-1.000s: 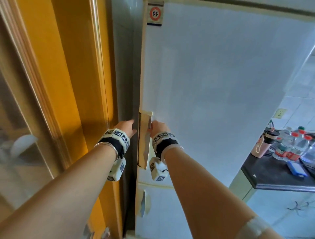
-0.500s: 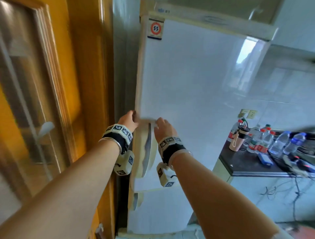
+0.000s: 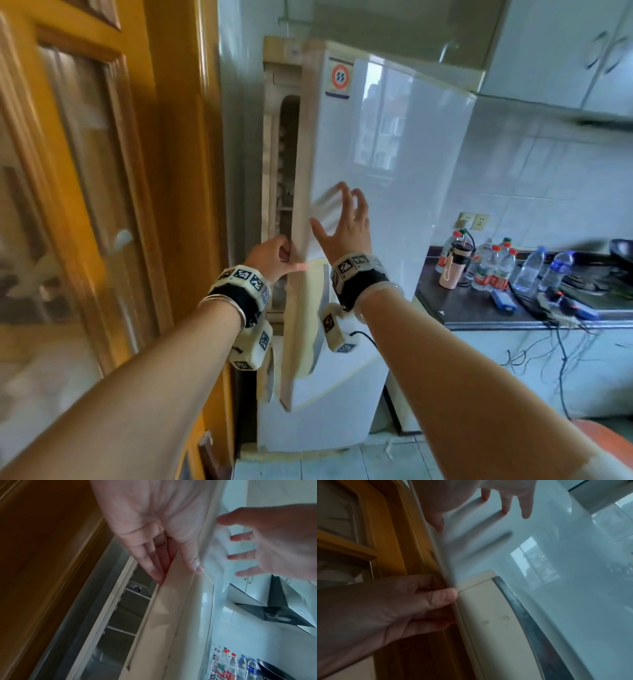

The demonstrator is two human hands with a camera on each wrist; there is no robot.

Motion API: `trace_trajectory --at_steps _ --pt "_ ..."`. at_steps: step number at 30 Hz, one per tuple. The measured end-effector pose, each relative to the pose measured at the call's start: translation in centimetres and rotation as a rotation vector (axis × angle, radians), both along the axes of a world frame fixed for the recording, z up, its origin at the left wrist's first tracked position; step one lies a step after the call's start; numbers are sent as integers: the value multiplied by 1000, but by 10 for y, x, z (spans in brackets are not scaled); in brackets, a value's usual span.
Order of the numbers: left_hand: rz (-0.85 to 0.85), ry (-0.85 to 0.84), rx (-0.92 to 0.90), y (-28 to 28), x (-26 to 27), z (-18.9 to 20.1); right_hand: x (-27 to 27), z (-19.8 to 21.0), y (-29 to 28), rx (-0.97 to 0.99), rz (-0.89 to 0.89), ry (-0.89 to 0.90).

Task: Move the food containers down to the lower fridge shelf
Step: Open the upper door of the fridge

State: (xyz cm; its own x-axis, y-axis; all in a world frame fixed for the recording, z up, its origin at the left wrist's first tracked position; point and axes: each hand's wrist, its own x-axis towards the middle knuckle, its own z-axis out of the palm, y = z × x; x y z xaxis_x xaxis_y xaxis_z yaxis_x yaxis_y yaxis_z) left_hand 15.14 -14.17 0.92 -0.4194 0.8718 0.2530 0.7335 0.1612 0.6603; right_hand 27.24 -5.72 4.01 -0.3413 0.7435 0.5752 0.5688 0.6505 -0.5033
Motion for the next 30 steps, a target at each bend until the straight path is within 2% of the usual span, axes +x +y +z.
trace_trajectory --at_steps 5,11,16,22,26,30 --pt "-7 45 -3 -16 41 1 39 3 -14 -50 21 47" --pt "-86 77 7 -32 94 4 87 -3 -30 -87 -27 -31" --pt "61 206 85 -44 119 1 132 -2 -40 -68 -26 -55" --pt "65 304 -248 -30 148 -20 194 -3 -46 -85 -46 -55" --pt "68 358 -343 -17 172 -39 246 -3 -48 -139 -87 -16" --pt "35 396 -378 0 201 -44 296 -8 -46 -211 -201 22"
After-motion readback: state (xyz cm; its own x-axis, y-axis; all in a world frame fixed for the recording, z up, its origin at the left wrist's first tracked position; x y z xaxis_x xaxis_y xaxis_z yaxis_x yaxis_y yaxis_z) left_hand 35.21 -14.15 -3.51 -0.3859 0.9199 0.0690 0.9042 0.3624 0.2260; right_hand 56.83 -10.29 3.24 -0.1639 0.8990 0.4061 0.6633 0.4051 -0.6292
